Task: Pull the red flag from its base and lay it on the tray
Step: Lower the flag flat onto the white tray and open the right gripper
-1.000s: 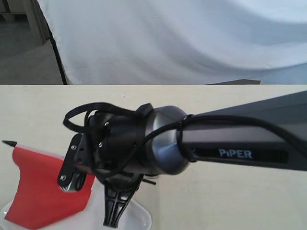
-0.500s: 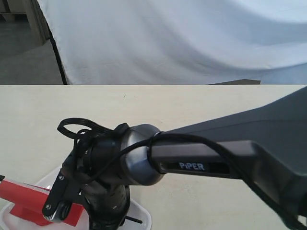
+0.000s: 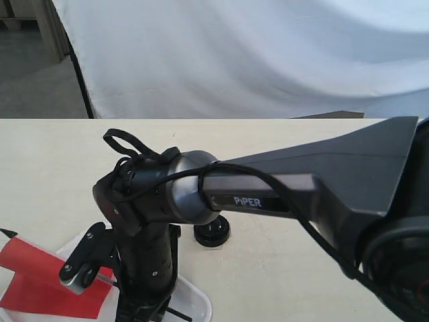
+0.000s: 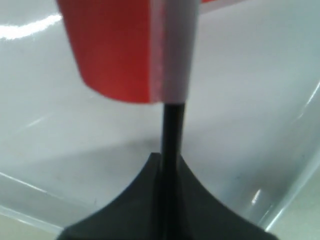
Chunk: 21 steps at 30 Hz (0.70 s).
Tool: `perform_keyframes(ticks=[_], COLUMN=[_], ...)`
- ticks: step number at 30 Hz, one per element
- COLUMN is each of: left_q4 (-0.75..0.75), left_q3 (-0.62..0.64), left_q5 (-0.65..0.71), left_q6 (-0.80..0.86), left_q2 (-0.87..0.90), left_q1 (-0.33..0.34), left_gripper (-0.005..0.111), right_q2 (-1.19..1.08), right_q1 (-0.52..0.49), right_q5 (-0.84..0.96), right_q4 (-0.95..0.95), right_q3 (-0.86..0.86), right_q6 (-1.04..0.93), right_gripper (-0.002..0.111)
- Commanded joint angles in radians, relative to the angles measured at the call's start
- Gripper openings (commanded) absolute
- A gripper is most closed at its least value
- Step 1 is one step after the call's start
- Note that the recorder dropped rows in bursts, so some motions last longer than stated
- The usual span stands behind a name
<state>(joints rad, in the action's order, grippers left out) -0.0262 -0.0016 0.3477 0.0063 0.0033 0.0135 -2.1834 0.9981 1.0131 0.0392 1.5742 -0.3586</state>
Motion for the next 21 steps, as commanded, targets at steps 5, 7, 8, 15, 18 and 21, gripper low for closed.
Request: perform_keyframes(ticks=[5, 7, 8, 15, 18, 21], left_q4=[-0.003, -0.003, -0.003, -0.003, -0.003, -0.003], left_q3=[0.002, 0.002, 0.002, 0.002, 0.002, 0.002], left_q5=[-0.005, -0.005, -0.005, -0.005, -0.005, -0.005], left_q6=[-0.006, -0.006, -0.006, -0.006, -0.006, -0.006], left_q2=[-0.003, -0.003, -0.003, -0.003, -0.003, -0.003], left_q1=[-0.002, -0.002, -0.002, -0.002, -0.002, -0.002], left_gripper=[0.000, 0.000, 0.000, 0.000, 0.000, 0.000], right_q2=[0.000, 0.000, 0.000, 0.004, 0.029, 0.065], right_q1=[-0.007, -0.007, -0.007, -0.007, -0.005, -0.005], right_q5=[0.036, 0.032, 0.032, 0.026, 0.008, 0.008], right_q4=[0.008, 0.008, 0.008, -0.039, -0.065, -0.065], right_q3=[0.007, 0.007, 0.007, 0.007, 0.008, 0.036], right_q6=[-0.016, -0.016, -0.016, -0.022, -0.022, -0.022], right_gripper=[0.062, 0.084, 0.095, 0.095, 0.081, 0.068])
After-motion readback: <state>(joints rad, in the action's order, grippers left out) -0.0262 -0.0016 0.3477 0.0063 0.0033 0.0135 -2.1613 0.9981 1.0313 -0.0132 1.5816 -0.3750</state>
